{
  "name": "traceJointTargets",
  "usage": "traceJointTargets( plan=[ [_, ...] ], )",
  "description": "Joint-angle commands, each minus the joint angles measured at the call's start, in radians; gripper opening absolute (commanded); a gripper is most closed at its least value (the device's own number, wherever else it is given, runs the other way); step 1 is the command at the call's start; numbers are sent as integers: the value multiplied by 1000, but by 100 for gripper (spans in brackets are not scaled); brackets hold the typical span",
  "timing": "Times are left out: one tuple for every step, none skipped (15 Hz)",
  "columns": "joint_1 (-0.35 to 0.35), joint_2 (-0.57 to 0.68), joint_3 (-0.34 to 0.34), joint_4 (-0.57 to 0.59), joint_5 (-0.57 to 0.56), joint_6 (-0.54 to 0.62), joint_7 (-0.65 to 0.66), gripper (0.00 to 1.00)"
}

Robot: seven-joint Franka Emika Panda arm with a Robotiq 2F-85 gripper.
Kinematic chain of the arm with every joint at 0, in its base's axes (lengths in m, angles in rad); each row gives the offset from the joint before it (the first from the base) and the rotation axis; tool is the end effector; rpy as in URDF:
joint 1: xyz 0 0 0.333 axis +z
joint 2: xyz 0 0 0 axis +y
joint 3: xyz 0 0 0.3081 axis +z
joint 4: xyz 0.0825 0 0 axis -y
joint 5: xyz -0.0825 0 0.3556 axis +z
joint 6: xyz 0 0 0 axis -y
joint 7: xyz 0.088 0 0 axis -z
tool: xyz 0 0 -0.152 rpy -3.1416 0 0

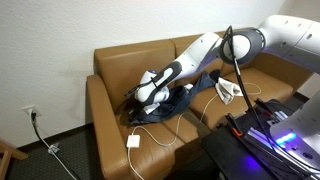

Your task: Spread the jeans on the couch

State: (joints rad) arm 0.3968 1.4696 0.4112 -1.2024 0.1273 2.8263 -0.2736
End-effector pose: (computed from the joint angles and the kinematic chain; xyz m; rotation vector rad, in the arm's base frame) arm 0.5237 0.4453 -0.0923 -2.5674 -0.7411 -0.1340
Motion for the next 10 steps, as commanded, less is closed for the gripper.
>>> traceJointTargets(
  plan=[
    [-5,1,6,-1,-29,0,26,9],
    [-5,3,4,-1,-32,0,30,9],
    [-7,3,4,-1,-33,0,30,2],
    [-11,3,4,18,3,-27,-15,2],
    [-9,3,11,27,20,-44,-54,2],
    [4,3,8,43,33,-59,-79,2],
    [25,3,-3,65,48,-77,-107,2],
    [42,3,-6,87,66,-96,-144,2],
    [59,3,-17,109,83,-117,-167,2],
    [62,3,-8,125,111,-144,-209,2]
  ],
)
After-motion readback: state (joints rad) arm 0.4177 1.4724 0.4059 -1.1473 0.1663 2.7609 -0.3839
